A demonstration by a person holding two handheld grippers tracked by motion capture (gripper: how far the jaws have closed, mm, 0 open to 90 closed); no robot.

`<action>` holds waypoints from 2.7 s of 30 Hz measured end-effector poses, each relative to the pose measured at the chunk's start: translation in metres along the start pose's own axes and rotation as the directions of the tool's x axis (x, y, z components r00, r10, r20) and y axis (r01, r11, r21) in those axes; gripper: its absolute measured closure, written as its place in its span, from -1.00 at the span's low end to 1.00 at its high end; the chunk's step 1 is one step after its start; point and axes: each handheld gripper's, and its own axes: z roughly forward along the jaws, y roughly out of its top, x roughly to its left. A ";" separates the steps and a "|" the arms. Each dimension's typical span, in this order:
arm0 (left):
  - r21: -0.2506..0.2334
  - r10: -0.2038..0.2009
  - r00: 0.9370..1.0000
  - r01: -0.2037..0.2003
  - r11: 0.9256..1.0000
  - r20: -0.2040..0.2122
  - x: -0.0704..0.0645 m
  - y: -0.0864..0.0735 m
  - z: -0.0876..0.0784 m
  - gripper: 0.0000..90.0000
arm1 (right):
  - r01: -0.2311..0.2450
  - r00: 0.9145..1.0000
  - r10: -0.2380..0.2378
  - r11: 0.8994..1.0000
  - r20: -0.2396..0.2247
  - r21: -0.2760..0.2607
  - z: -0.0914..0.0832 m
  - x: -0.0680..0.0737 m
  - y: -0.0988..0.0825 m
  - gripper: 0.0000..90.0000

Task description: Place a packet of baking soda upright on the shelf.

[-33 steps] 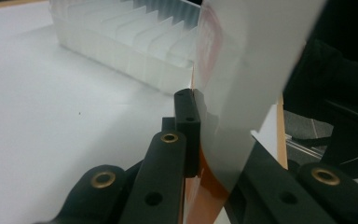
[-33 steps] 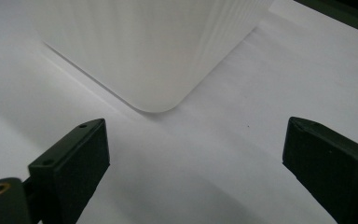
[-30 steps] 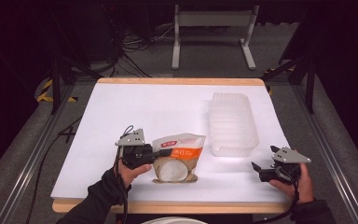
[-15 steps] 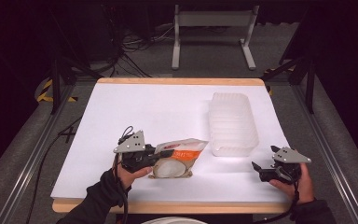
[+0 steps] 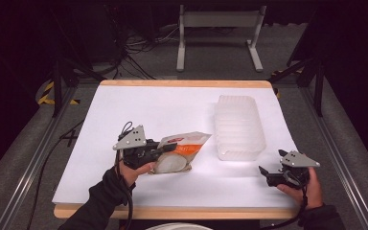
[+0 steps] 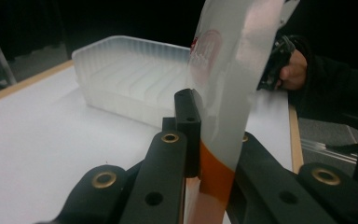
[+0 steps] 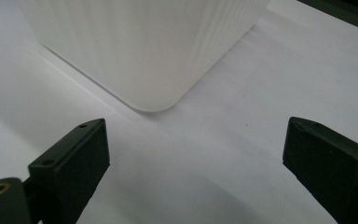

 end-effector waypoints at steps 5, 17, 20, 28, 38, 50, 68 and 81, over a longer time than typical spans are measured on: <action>-0.021 0.016 1.000 -0.016 1.000 -0.003 0.003 0.009 0.002 1.00 | -0.002 1.000 0.002 1.000 -0.004 -0.008 -0.001 0.001 0.000 -0.84; -0.048 0.035 0.999 -0.034 0.998 0.007 0.016 0.040 0.035 1.00 | -0.006 1.000 0.005 0.999 -0.014 -0.054 -0.004 0.000 0.001 -0.84; -0.050 0.046 0.999 -0.045 0.998 0.017 0.018 0.049 0.044 1.00 | -0.004 1.000 0.003 0.998 -0.017 -0.066 -0.005 0.000 0.001 -0.84; -0.065 0.066 0.996 -0.063 0.996 0.055 0.022 0.066 0.069 1.00 | -0.022 0.999 0.018 0.995 -0.046 -0.092 -0.007 0.000 0.001 -0.87; -0.067 0.081 0.993 -0.075 0.995 0.090 0.023 0.087 0.104 1.00 | -0.012 0.999 0.009 0.997 -0.033 -0.082 -0.006 0.000 0.001 -0.87; -0.092 0.079 0.991 -0.069 0.993 0.112 0.022 0.103 0.145 1.00 | -0.013 0.999 0.011 0.997 -0.030 -0.076 -0.006 -0.001 0.000 -0.87; -0.073 0.068 0.994 -0.062 0.995 0.080 0.021 0.105 0.197 1.00 | -0.018 0.999 0.015 0.998 -0.039 -0.066 -0.005 -0.001 -0.001 -0.87; -0.118 0.057 0.989 -0.041 0.992 0.135 0.005 0.107 0.214 1.00 | -0.018 0.999 0.016 0.998 -0.041 -0.060 -0.005 -0.001 -0.002 -0.87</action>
